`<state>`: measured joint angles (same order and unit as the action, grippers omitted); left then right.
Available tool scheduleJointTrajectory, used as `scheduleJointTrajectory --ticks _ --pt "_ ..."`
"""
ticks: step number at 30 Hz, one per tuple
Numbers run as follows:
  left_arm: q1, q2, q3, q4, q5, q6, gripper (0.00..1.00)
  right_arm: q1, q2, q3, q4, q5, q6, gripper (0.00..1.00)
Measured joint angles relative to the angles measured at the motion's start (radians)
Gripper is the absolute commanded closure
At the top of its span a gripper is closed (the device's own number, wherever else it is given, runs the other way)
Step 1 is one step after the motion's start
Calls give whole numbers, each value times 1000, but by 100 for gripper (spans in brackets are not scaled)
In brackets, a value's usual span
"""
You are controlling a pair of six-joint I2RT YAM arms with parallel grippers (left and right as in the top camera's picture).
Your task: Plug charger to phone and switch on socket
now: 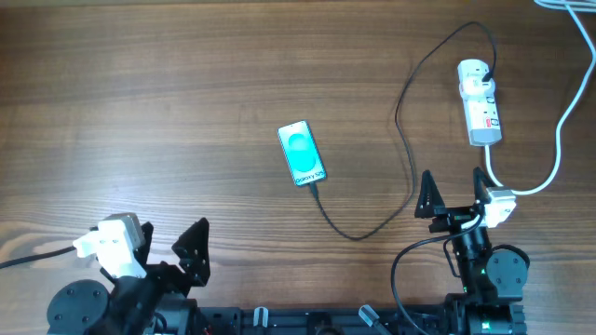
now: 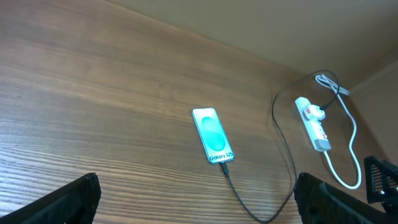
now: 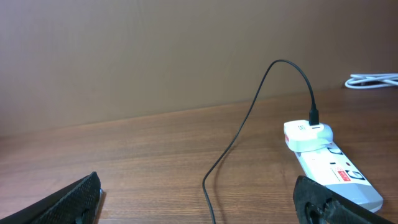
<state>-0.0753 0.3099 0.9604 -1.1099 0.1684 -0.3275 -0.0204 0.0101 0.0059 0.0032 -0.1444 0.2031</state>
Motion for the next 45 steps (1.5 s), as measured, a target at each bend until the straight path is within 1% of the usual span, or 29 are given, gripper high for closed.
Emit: scheduleJointTrajectory --ticks 6,8,10,12,14,17,20,22,25,27,29,31,34,45 --pt "0 -3 0 -163 0 0 0 0 0 0 0 0 0 0" --pt "10 -45 -2 -167 -12 0 0 0 0 0 0 0 0 0" --pt "18 -118 -16 -124 -19 10 0 0 0 0 0 0 0 0" --pt "34 -217 -107 47 -23 55 0 0 0 0 0 0 0 0" --pt "38 -274 -261 258 -26 84 0 0 0 0 -1 0 0 0" --pt "39 -297 -476 542 -26 98 0 0 0 0 -1 0 0 0" --pt "38 -298 -668 791 -26 138 0 0 0 0 0 0 0 0" --pt "38 -296 -758 888 -27 157 0 0 0 0 0 1 0 0" --pt "38 -296 -848 967 -51 170 0 0 0 0 0 0 0 0" --pt "39 -296 -881 1023 -77 179 0 0 0 0 0 0 0 0" --pt "39 -296 -920 1079 -97 217 0 0 0 0 0 0 0 0" --pt "39 -296 -941 1065 -121 253 0 0 0 0 0 0 0 0" --pt "45 -296 -947 1035 -148 273 0 0 0 0 0 0 0 0" --pt "80 -296 -947 1035 -157 279 0 0 0 0 0 0 0 1"
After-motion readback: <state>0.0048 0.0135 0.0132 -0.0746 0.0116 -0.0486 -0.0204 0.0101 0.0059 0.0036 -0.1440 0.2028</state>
